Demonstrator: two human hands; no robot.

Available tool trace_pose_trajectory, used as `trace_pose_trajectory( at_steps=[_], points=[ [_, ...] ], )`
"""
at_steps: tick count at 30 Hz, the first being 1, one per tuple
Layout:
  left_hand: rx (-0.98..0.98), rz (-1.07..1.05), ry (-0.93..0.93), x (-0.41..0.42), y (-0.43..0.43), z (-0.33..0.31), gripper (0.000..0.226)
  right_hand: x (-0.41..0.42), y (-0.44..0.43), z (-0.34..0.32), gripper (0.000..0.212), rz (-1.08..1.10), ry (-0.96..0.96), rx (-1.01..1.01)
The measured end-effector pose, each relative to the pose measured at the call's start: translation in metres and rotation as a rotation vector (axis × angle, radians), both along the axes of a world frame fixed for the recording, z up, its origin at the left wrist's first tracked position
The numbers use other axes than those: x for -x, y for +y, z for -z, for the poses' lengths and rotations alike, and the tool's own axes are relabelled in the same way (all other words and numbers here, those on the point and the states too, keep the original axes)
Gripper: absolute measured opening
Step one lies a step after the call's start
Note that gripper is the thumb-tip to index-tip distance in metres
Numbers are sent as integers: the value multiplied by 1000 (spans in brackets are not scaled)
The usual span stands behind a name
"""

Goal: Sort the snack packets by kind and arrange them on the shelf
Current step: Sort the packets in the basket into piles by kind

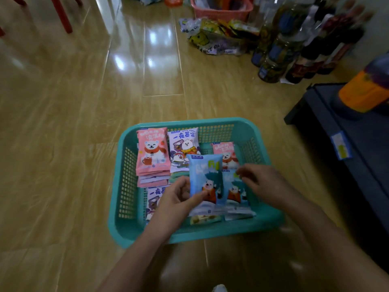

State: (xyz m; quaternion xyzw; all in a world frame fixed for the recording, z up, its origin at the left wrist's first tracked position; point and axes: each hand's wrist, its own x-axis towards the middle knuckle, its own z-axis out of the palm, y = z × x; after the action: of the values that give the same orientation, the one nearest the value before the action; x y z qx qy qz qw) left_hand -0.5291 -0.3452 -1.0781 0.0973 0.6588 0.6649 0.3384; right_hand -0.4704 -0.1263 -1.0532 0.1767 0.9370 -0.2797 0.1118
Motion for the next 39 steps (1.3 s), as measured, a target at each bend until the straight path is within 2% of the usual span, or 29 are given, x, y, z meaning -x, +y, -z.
trace_pose_trajectory(
  at_steps=[2,4,5,8,11,13,15,18,21,24,27,29,30,35,39],
  points=[
    [43,16,8,-8,21,12,30,-5,20,-11,23,86,79,-60],
    [52,31,-46,-14,40,26,44,-8,34,-20,23,120,114,-113],
    [67,33,-80,-16,49,32,44,-9,39,-24,23,120,119,-126],
    [182,38,-112,-20,77,47,23,-13,47,-34,22,106,105,-153],
    [258,56,-110,-21,99,59,22,-16,50,-38,23,92,74,-201],
    [388,98,3,-21,108,63,35,-17,50,-40,23,93,49,-217],
    [597,175,229,-21,113,61,44,-16,49,-39,23,82,35,-234],
    [870,305,613,-17,112,45,42,-10,42,-36,23,61,23,-234],
    [851,310,765,-9,95,20,35,0,31,-30,21,44,49,-190],
    [708,68,842,-1,59,-8,32,16,13,-23,18,38,97,-128],
    [636,-196,819,22,18,-21,24,38,-10,-14,19,30,129,-47],
    [734,-276,807,46,-4,-18,20,54,-26,-7,23,35,146,5],
    [801,-297,786,58,-11,-14,25,61,-33,-3,26,38,140,17],
    [1004,-216,667,103,-19,-1,62,92,-62,11,49,98,71,24],
    [989,-171,542,121,-15,8,68,106,-73,18,66,137,8,-2]
  ],
)
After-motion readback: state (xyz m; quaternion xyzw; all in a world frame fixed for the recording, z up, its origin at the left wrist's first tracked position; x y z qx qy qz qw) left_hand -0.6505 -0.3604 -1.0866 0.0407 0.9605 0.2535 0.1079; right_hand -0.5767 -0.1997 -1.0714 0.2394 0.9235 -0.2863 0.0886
